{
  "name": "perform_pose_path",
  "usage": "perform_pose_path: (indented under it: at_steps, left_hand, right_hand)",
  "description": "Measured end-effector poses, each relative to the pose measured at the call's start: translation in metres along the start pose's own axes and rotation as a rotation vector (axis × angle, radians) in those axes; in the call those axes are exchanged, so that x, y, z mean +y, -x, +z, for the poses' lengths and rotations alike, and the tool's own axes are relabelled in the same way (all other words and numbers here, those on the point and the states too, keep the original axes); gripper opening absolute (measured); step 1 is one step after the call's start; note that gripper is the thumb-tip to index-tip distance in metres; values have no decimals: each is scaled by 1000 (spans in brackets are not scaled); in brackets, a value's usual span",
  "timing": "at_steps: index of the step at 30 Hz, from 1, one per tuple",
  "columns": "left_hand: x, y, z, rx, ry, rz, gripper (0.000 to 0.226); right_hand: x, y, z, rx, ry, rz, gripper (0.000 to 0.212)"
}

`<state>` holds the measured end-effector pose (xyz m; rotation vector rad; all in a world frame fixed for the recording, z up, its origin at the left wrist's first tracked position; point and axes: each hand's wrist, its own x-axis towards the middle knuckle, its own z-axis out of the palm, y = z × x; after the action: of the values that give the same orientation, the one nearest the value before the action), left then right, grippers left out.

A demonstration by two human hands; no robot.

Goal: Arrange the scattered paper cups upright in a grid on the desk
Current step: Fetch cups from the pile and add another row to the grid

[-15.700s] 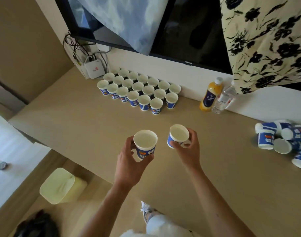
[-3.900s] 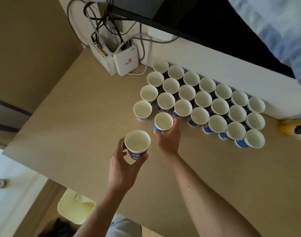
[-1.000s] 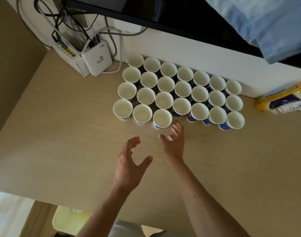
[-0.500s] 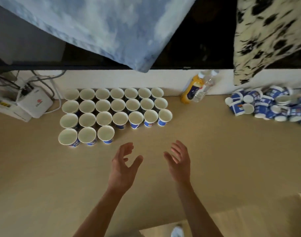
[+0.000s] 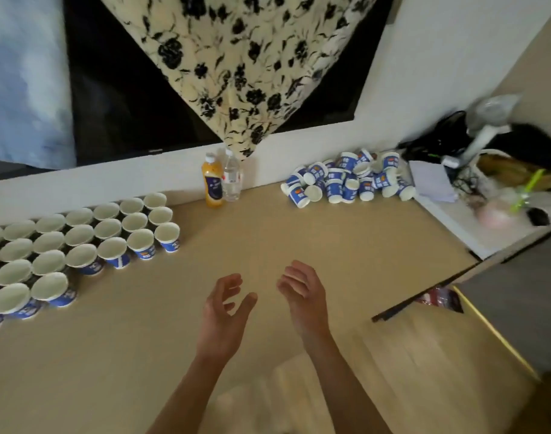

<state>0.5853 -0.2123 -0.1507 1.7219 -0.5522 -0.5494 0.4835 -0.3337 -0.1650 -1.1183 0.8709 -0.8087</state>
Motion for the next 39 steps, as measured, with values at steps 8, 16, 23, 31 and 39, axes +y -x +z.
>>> perform_pose_path:
  at_steps: [8,16,23,31,39]
  left_hand:
    - [25,5,108,-116,-32,-11,30]
    - [23,-50,189,-149,-12,-55,28]
    - [26,-122,281,-193,69,-115,27]
    - [46,-159,347,-249,70,-127,28]
    - [66,-188,390,-136,-15,-163,29]
  right_hand:
    - [-26,-18,-124,155,6,-2,37]
    - [-26,-73,-183,212,126,43,34]
    - [-57,-153,-247,241,364,110,33]
    - [-87,-263,-284,336,347,147,33]
    - [-94,-403,-299,287,621,59,30]
